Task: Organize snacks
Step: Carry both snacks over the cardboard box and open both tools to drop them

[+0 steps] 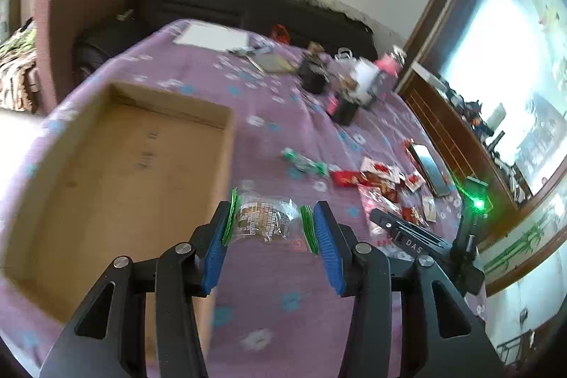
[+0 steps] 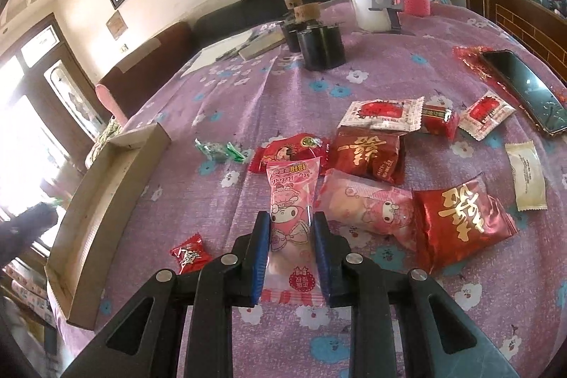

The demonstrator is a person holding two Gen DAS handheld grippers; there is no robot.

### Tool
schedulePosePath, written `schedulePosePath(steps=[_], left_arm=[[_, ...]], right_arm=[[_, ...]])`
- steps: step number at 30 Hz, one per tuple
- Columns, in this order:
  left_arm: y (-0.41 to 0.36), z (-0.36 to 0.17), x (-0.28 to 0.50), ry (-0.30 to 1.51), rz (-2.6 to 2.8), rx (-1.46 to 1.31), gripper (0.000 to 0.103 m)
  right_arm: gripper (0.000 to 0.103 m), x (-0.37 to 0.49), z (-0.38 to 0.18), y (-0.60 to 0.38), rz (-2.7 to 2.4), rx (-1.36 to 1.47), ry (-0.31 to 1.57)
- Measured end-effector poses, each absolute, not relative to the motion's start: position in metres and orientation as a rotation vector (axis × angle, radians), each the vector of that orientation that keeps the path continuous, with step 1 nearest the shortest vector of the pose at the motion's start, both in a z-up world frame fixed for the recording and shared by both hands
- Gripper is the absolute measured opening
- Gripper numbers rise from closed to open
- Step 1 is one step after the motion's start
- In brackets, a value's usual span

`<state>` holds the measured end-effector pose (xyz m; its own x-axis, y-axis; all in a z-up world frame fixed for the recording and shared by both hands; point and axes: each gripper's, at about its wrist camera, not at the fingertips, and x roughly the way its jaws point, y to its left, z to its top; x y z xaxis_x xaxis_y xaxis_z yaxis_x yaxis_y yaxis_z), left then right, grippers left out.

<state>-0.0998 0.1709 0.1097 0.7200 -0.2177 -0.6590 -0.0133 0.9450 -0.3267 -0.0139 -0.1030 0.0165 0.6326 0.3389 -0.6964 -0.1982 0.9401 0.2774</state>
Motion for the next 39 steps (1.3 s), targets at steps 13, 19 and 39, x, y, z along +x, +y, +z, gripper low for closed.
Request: schedulePosePath(steps=[13, 19, 39], left_arm=[[0.271, 0.21, -0.106, 0.662, -0.065, -0.226, 0.045], [0.3, 0.217, -0.043, 0.692, -0.041, -0.291, 0.045], [0.302, 0.022, 0.067, 1.015, -0.013, -0.562, 0.046]], right_arm=[[0.024, -0.061, 0.204, -0.017, 0.585, 0.105, 0.627], [0.025, -0.014, 0.28, 0.059, 0.712, 0.171, 0.581], [0.024, 0.086, 0.041, 0.154, 0.568, -0.026, 0.955]])
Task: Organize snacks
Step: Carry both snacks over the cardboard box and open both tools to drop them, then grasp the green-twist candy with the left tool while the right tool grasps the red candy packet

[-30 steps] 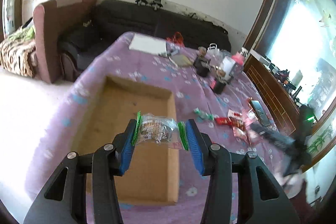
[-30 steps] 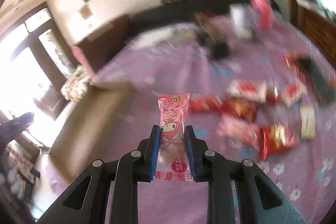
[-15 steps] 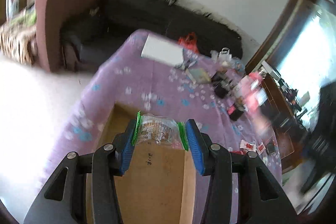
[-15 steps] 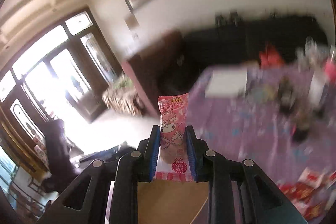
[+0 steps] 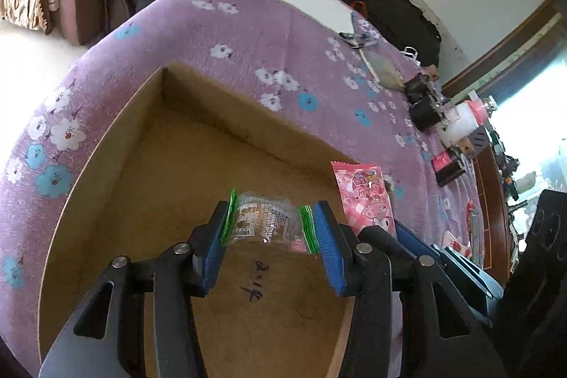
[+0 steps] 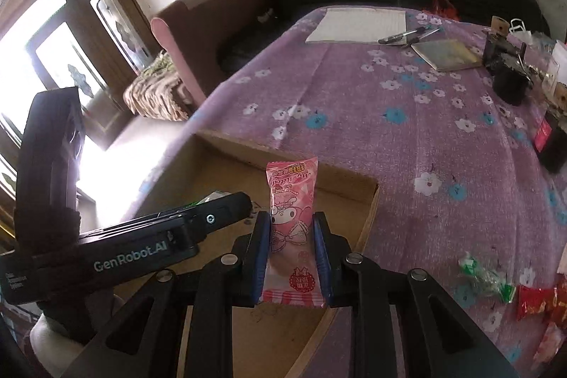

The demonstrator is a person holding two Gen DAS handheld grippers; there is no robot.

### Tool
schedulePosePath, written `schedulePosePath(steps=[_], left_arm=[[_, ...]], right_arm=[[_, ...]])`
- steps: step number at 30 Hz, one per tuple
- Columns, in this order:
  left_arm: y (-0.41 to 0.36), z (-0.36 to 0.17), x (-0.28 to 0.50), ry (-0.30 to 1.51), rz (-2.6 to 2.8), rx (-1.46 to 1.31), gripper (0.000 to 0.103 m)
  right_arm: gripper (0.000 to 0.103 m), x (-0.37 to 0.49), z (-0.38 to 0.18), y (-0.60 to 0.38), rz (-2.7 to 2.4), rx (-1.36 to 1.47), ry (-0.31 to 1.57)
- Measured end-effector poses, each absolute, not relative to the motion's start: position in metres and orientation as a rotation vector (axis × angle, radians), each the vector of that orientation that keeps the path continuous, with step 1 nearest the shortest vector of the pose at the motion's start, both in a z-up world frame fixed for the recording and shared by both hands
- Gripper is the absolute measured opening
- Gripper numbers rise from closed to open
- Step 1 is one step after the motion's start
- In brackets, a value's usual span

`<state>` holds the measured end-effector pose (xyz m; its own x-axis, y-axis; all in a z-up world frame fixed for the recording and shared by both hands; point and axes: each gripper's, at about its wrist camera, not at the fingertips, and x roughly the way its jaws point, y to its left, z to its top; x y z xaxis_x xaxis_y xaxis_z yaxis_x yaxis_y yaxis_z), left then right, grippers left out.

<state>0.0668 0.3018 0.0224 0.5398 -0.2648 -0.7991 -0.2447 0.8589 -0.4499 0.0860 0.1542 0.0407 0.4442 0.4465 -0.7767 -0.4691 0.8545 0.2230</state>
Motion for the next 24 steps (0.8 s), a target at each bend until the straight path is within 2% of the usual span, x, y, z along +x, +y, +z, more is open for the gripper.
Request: schedulePosePath(steps=[5, 8, 12, 17, 19, 22, 24], left_arm=[[0.306, 0.022, 0.068, 1.018, 0.02, -0.561, 0.047], [0.312, 0.025, 0.064, 1.012, 0.022, -0.587, 0.051], [0.315, 0.035, 0.06, 0.972, 0.02, -0.593, 0.054], [0.312, 0.055, 0.043, 0.927, 0.04, -0.595, 0.054], [0.303, 0.07, 0.029, 0.889, 0.015, -0.585, 0.054], [0.282, 0.091, 0.001, 0.85, -0.025, -0.561, 0.054], [0.265, 0.099, -0.019, 0.85, -0.06, -0.556, 0.059]], right_arm=[[0.028, 0.08, 0.042, 0.159, 0.556, -0.044, 0.929], [0.038, 0.075, 0.05, 0.158, 0.554, -0.043, 0.909], [0.039, 0.065, 0.073, 0.144, 0.544, -0.028, 0.863], [0.04, 0.044, 0.104, 0.102, 0.518, -0.009, 0.795], [0.049, 0.036, 0.112, 0.079, 0.498, -0.003, 0.775], [0.051, 0.026, 0.115, 0.041, 0.453, -0.01, 0.758], [0.051, 0.023, 0.109, 0.016, 0.407, -0.022, 0.761]])
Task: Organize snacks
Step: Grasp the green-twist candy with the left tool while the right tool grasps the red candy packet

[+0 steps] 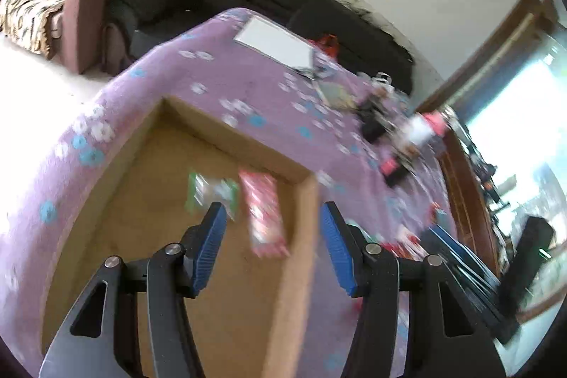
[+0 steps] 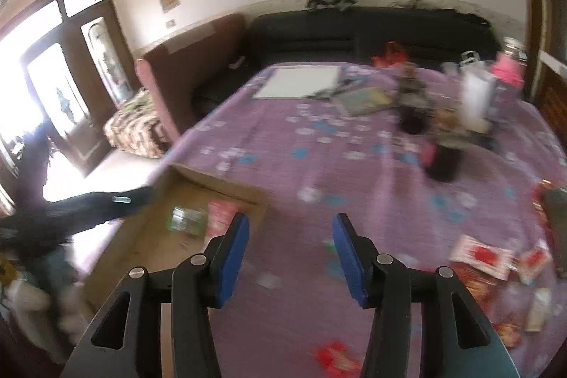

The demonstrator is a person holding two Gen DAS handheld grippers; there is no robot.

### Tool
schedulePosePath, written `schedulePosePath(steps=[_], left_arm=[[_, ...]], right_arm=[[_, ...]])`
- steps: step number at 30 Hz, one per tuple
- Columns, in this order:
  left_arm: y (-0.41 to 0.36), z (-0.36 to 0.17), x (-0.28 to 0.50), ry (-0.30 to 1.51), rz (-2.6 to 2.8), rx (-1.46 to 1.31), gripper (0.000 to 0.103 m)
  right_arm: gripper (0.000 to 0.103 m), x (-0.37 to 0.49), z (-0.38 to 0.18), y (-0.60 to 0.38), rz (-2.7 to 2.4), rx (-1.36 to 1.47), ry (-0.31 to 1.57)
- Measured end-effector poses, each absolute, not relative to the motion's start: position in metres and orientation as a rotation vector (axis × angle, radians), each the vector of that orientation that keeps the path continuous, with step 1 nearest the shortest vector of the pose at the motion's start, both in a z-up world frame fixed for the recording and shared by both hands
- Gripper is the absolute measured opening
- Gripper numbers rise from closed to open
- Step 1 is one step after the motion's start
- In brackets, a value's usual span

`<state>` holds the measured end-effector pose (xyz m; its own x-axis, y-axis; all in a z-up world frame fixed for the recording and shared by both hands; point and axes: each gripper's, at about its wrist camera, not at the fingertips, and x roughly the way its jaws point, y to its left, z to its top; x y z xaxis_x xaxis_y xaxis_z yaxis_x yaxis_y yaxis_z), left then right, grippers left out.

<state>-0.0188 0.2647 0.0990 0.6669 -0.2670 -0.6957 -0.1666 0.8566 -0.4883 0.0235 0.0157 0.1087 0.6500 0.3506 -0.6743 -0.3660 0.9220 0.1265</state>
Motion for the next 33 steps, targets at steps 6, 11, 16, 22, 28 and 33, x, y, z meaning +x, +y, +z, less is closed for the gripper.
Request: schedulePosePath(steps=[6, 11, 16, 22, 28, 33], left_arm=[[0.216, 0.102, -0.062, 0.846, -0.162, -0.541, 0.067], [0.197, 0.093, -0.075, 0.859, -0.164, -0.53, 0.067], [0.195, 0.091, -0.087, 0.856, -0.152, -0.569, 0.067], [0.201, 0.092, -0.095, 0.856, -0.094, -0.558, 0.067], [0.203, 0.087, -0.095, 0.859, -0.086, -0.57, 0.067], [0.193, 0.081, -0.091, 0.872, -0.112, -0.567, 0.067]], right_arm=[[0.051, 0.032, 0.071, -0.051, 0.309, 0.053, 0.854], [0.051, 0.038, 0.053, -0.057, 0.337, 0.069, 0.887], [0.051, 0.06, 0.042, -0.019, 0.427, 0.006, 0.926], [0.045, 0.085, 0.02, 0.027, 0.449, -0.122, 0.965], [0.02, 0.076, 0.009, 0.024, 0.491, -0.053, 1.05], [0.02, 0.047, 0.016, 0.0, 0.672, 0.158, 1.11]])
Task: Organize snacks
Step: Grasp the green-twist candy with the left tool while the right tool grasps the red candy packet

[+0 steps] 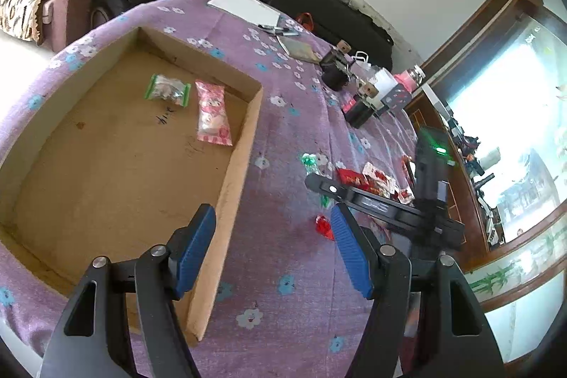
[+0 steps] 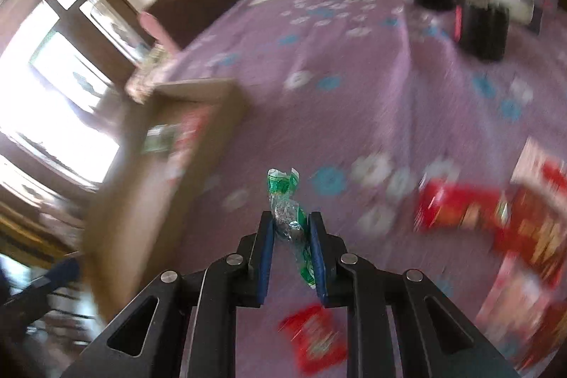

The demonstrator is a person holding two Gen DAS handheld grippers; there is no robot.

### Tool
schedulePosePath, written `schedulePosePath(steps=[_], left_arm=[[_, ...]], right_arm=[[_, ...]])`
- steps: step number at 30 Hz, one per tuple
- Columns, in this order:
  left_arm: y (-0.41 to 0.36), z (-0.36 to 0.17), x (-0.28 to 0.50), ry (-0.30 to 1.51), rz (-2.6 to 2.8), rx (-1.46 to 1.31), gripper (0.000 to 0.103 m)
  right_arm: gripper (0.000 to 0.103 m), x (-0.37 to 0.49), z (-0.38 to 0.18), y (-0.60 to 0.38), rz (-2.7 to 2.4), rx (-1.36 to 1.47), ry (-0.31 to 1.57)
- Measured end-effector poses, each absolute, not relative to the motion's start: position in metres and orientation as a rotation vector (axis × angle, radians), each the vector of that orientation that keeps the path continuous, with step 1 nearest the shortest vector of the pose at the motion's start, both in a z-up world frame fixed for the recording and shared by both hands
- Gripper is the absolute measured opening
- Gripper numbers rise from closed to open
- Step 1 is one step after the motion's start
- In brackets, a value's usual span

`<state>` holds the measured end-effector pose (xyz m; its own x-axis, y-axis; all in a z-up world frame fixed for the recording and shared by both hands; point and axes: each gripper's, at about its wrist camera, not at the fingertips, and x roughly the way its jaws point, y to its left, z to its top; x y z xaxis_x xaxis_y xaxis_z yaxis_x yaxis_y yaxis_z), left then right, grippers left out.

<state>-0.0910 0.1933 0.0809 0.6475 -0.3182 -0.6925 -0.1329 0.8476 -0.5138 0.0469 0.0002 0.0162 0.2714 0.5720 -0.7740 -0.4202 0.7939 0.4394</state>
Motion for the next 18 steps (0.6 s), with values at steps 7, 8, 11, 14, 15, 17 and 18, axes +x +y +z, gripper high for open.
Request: schedulePosePath(steps=[7, 8, 11, 14, 15, 17, 18], left_arm=[[0.18, 0.073, -0.087, 0.905, -0.141, -0.559, 0.067], [0.178, 0.073, -0.088, 0.905, -0.14, -0.55, 0.067], [0.173, 0.072, -0.087, 0.912, -0.15, -0.52, 0.067], [0.16, 0.066, -0.081, 0.937, -0.174, -0.496, 0.067], [0.156, 0.064, -0.08, 0.945, -0.181, -0.488, 0.067], [0.145, 0.059, -0.077, 0.968, -0.193, -0.459, 0.067], [0.139, 0.057, -0.075, 0.981, -0.197, -0.44, 0.067]], right_arm=[[0.025, 0.011, 0.022, -0.008, 0.749, 0.154, 1.096], [0.025, 0.006, 0.027, -0.014, 0.721, 0.129, 1.059], [0.033, -0.004, 0.033, -0.024, 0.643, 0.046, 0.979], [0.033, -0.01, 0.019, -0.018, 0.631, -0.016, 0.997], [0.033, -0.013, 0.013, -0.013, 0.613, -0.048, 0.996], [0.034, -0.012, 0.004, -0.008, 0.589, -0.092, 0.978], [0.031, -0.015, 0.005, -0.007, 0.581, -0.11, 0.946]])
